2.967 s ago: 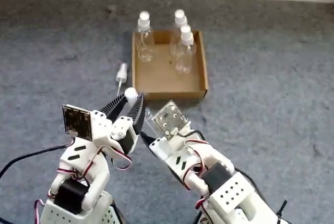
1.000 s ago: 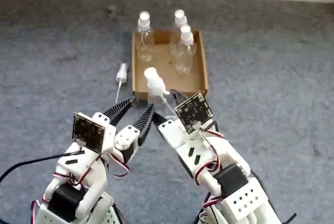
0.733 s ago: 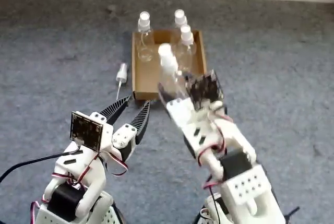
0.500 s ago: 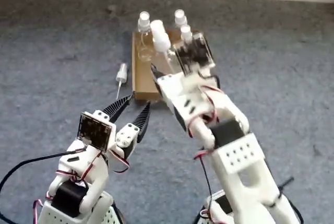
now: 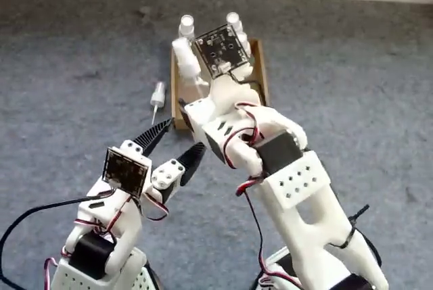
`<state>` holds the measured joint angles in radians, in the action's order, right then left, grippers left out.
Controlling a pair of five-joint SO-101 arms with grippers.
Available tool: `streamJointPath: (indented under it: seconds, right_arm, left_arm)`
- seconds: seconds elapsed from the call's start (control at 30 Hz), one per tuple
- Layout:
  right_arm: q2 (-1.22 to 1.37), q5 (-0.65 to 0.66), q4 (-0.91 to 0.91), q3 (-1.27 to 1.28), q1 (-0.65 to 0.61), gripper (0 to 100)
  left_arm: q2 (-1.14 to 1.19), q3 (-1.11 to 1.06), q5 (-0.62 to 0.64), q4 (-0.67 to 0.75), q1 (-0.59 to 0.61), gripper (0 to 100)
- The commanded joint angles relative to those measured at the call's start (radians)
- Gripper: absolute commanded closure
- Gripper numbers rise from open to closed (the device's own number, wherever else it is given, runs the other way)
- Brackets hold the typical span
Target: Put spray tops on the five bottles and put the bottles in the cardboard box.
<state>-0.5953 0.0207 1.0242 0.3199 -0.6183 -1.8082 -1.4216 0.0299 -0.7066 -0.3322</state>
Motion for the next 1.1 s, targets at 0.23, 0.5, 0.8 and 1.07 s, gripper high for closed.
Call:
streamJointPath:
  seconds: [0.23, 0.5, 0.8, 1.07]
  right_arm:
    - [-0.004, -0.006, 0.278, -0.285, -0.008, 99.5]
    - [-0.002, 0.028, 0.332, -0.289, -0.005, 99.5]
    - [0.013, 0.041, 0.117, -0.246, 0.208, 99.5]
    - [0.076, 0.041, -0.288, -0.01, 0.205, 99.5]
  left_arm:
    - [0.002, -0.038, -0.008, 0.087, 0.012, 78]
    - [0.002, -0.038, -0.009, 0.087, 0.013, 78]
    - [0.001, -0.048, -0.008, 0.089, 0.087, 85]
    - [0.001, -0.048, -0.002, 0.091, 0.2, 93]
